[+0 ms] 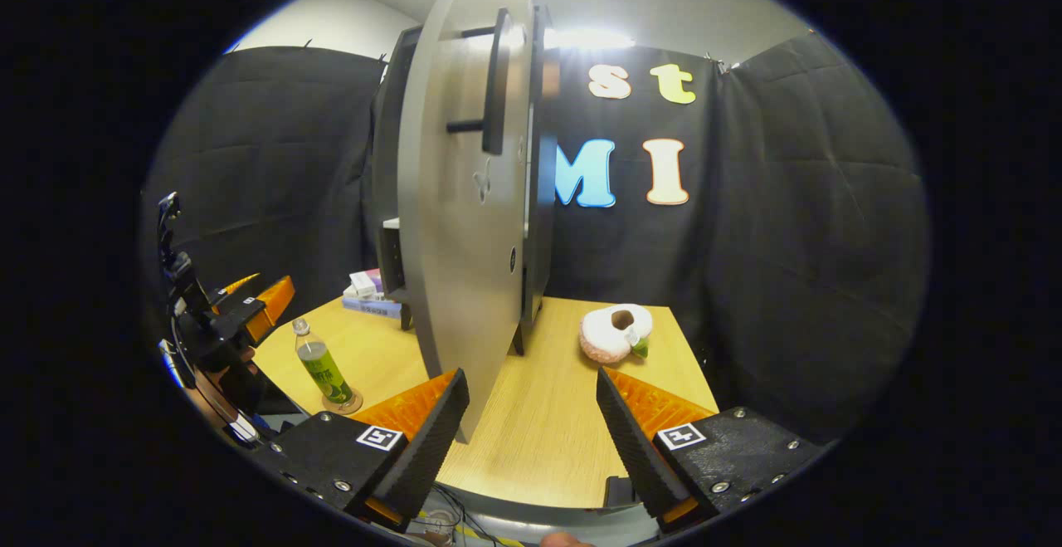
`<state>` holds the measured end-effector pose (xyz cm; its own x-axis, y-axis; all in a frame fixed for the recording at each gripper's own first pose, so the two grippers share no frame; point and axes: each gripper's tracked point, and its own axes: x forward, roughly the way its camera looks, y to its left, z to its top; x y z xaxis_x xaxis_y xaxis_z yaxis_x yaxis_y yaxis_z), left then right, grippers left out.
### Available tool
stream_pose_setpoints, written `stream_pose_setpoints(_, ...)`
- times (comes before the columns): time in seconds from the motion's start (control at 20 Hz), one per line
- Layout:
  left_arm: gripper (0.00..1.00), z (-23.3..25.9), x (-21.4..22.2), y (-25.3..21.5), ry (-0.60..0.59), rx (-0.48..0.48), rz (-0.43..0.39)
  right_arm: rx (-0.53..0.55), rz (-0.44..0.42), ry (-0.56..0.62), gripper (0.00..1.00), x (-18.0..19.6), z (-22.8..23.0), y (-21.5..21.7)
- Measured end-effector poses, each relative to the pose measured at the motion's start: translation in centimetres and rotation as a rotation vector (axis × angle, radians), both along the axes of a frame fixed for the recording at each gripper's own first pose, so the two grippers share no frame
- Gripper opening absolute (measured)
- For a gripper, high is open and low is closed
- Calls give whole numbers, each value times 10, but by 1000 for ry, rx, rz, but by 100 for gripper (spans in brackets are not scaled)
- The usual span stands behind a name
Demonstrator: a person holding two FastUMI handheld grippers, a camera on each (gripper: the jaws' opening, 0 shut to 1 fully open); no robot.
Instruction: Open the cabinet door with the right hand, grasp the bottle in the cabinet with the left hand and place it on the coaster, then close the cabinet door with the right hand.
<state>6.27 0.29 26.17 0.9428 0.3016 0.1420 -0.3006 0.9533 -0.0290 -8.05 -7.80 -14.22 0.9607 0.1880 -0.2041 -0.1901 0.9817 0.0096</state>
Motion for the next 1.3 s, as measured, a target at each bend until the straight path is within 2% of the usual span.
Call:
stream_pose_setpoints(0.1, 82, 29, -5, 5, 34, 50, 21, 8, -23, -51, 96, 14, 25, -7)
stream_pose_setpoints(0.25, 79, 77, -2, -16, 36, 50, -48, 51, -78, -124, 96, 35, 67, -20)
stream_pose_setpoints(0.3, 83, 83, -2, -24, 47, 36, -82, 73, -84, -146, 96, 41, 81, -21)
stream_pose_setpoints(0.4, 79, 89, 1, -42, 95, -7, -155, 144, -90, -214, 95, 50, 117, -22)
stream_pose_setpoints(0.45, 81, 91, 0, -47, 120, -14, -173, 167, -86, -238, 95, 54, 130, -23)
stream_pose_setpoints(0.5, 83, 95, -2, -48, 136, -9, -172, 187, -78, -263, 96, 53, 143, -22)
stream_pose_setpoints(0.6, 80, 103, -4, -52, 164, 16, -170, 214, -55, -312, 95, 49, 164, -18)
stream_pose_setpoints(0.7, 75, 111, -5, -61, 183, 43, -175, 190, -23, -338, 94, 45, 171, -13)
stream_pose_setpoints(0.8, 83, 124, -7, -69, 183, 73, -178, 162, 2, -358, 93, 43, 173, -11)
stream_pose_setpoints(0.85, 75, 128, -8, -74, 181, 86, -183, 170, 18, -349, 93, 43, 168, -8)
stream_pose_setpoints(0.95, 83, 134, -6, -80, 164, 93, -189, 200, 46, -335, 92, 44, 167, -2)
stream_pose_setpoints(1.1, 75, 131, 4, -79, 180, 78, -202, 205, 72, -317, 89, 43, 170, 11)
stream_pose_setpoints(1.15, 83, 134, 11, -80, 166, 69, -219, 191, 75, -324, 88, 42, 172, 17)
stream_pose_setpoints(1.2, 83, 137, 18, -76, 155, 68, -228, 175, 76, -337, 92, 41, 174, 24)
stream_pose_setpoints(1.3, 83, 138, 26, -63, 150, 78, -246, 162, 75, -355, 92, 38, 176, 42)
